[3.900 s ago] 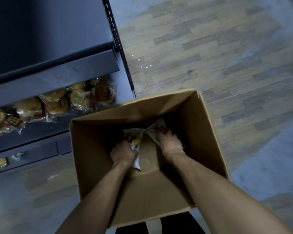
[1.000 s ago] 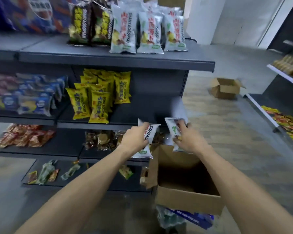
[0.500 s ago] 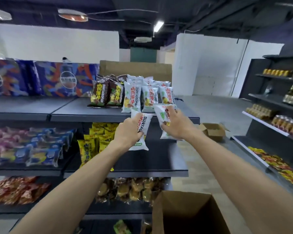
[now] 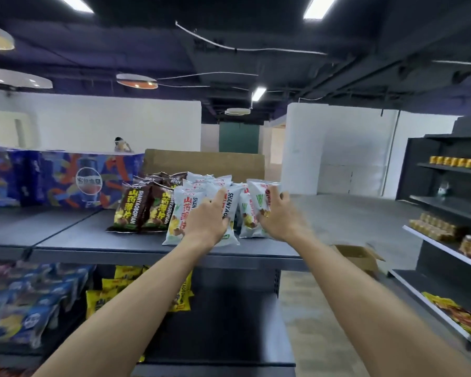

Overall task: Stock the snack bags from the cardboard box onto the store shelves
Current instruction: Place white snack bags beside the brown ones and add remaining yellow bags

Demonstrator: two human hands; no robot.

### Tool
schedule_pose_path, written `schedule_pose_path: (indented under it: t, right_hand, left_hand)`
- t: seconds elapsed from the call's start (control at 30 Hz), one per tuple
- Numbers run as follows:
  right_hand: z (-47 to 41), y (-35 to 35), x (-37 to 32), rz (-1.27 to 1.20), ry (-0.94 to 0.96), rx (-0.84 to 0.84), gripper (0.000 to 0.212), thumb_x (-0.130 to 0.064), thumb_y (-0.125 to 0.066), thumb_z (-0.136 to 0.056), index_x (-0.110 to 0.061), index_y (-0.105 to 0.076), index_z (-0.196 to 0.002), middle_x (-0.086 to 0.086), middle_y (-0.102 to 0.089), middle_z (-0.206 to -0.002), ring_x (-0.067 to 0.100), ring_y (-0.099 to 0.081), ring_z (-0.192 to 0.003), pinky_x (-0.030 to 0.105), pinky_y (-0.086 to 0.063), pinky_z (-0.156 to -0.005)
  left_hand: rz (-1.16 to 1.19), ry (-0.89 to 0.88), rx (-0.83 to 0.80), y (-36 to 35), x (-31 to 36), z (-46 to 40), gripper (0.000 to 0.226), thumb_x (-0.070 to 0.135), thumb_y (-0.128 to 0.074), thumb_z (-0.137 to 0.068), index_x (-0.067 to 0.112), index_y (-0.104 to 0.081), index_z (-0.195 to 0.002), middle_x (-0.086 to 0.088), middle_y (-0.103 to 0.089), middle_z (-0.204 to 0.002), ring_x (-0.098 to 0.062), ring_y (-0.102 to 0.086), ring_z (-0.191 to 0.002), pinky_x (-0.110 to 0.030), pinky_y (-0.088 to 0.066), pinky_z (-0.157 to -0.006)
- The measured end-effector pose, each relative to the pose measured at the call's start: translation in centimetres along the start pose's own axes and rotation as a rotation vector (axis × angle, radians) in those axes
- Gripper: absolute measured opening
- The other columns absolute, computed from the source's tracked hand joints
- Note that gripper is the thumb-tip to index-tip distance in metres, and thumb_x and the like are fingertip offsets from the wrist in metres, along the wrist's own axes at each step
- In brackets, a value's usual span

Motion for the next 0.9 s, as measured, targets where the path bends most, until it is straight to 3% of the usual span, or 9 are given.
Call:
schedule_pose_path:
  t: [0.1, 0.17, 0.27, 0.33, 0.43, 0.57, 0.7, 0.9]
  right_hand:
    - [-1.9, -2.7, 1.6, 0.000, -0.004, -0.005, 0.052, -0.040, -0.058, -0.091, -0.025, -0.025, -0.128, 0.011, -0.047, -0.121, 0.034, -0.057, -0.097, 0.046, -0.052, -0.077]
    - [-3.0, -4.9, 2.5, -0.005, 0.001, -0.013, 0.055, -0.042, -0.057, -0.091, -0.024, -0.024, -0.132, 0.012, -0.046, -0.125, 0.034, -0.056, -0.103, 0.046, -0.051, -0.079]
    - [-4.1, -7.9, 3.4, -0.029, 0.018, 0.023, 0.059, -0.043, -0.053, -0.095, -0.022, -0.023, -0.141, 0.013, -0.038, -0.133, 0.035, -0.051, -0.111, 0.043, -0.047, -0.084]
    - [-4.5, -9.7, 3.6, -0.077, 0.048, 0.055, 0.065, -0.042, -0.053, -0.095, -0.023, -0.018, -0.147, 0.012, -0.032, -0.139, 0.034, -0.046, -0.116, 0.043, -0.046, -0.089]
    - [-5.2, -11.8, 3.7, -0.152, 0.005, 0.044, 0.072, -0.048, -0.052, -0.092, -0.028, -0.013, -0.148, 0.013, -0.028, -0.138, 0.036, -0.039, -0.120, 0.046, -0.044, -0.094]
    - [-5.8, -12.9, 3.6, -0.132, -0.031, 0.039, 0.079, -0.061, -0.048, -0.089, -0.031, -0.006, -0.149, 0.017, -0.032, -0.136, 0.039, -0.040, -0.116, 0.049, -0.040, -0.096]
    - [-5.9, -13.0, 3.6, -0.133, -0.054, -0.001, 0.080, -0.065, -0.042, -0.091, -0.032, 0.000, -0.151, 0.018, -0.028, -0.140, 0.041, -0.040, -0.118, 0.049, -0.040, -0.096]
    - [-4.4, -11.9, 3.3, -0.132, -0.108, -0.162, 0.078, -0.066, -0.028, -0.095, -0.036, 0.015, -0.153, 0.013, 0.002, -0.162, 0.040, -0.013, -0.144, 0.051, -0.019, -0.115]
  left_hand:
    - [-0.075, 0.061, -0.016, -3.1, 0.1, -1.1, 0.071, 0.036, -0.053, -0.096, 0.034, -0.007, -0.150, -0.017, -0.052, -0.125, -0.032, -0.064, -0.089, -0.039, -0.056, -0.065]
    - [-0.101, 0.084, -0.014, -5.3, -0.1, -1.3, 0.070, 0.037, -0.049, -0.098, 0.036, -0.003, -0.150, -0.021, -0.042, -0.138, -0.037, -0.060, -0.107, -0.041, -0.057, -0.069]
    - [-0.057, 0.092, 0.049, -8.0, -0.9, -1.3, 0.072, 0.045, -0.049, -0.095, 0.036, -0.004, -0.150, -0.019, -0.035, -0.139, -0.037, -0.050, -0.121, -0.038, -0.060, -0.065]
    - [-0.012, 0.104, 0.066, -9.2, -1.2, -1.3, 0.076, 0.051, -0.046, -0.094, 0.035, 0.000, -0.152, -0.019, -0.032, -0.138, -0.037, -0.047, -0.122, -0.040, -0.059, -0.071]
    - [0.038, 0.103, 0.087, -10.2, -1.3, -1.0, 0.082, 0.056, -0.043, -0.092, 0.035, 0.008, -0.153, -0.019, -0.031, -0.135, -0.038, -0.044, -0.119, -0.045, -0.050, -0.089]
    - [0.092, 0.087, 0.106, -10.8, -1.4, -1.0, 0.083, 0.059, -0.040, -0.092, 0.034, 0.012, -0.153, -0.016, -0.024, -0.136, -0.036, -0.035, -0.121, -0.048, -0.040, -0.101]
    - [0.121, 0.034, 0.110, -11.3, -1.8, -1.3, 0.076, 0.062, -0.028, -0.096, 0.033, 0.014, -0.153, -0.010, 0.010, -0.157, -0.034, -0.010, -0.142, -0.050, -0.024, -0.114]
    - [0.055, -0.003, 0.068, -11.0, -1.7, -0.9, 0.076, 0.059, -0.024, -0.097, 0.024, 0.013, -0.154, -0.008, 0.020, -0.159, -0.032, 0.011, -0.148, -0.046, -0.005, -0.118]
Point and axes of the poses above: each hand's wrist, its own z-axis away from the middle knuckle, its own y-axis out of the back of the hand, x = y × z, the point moved 1 cm from there along -z, towards the middle knuckle
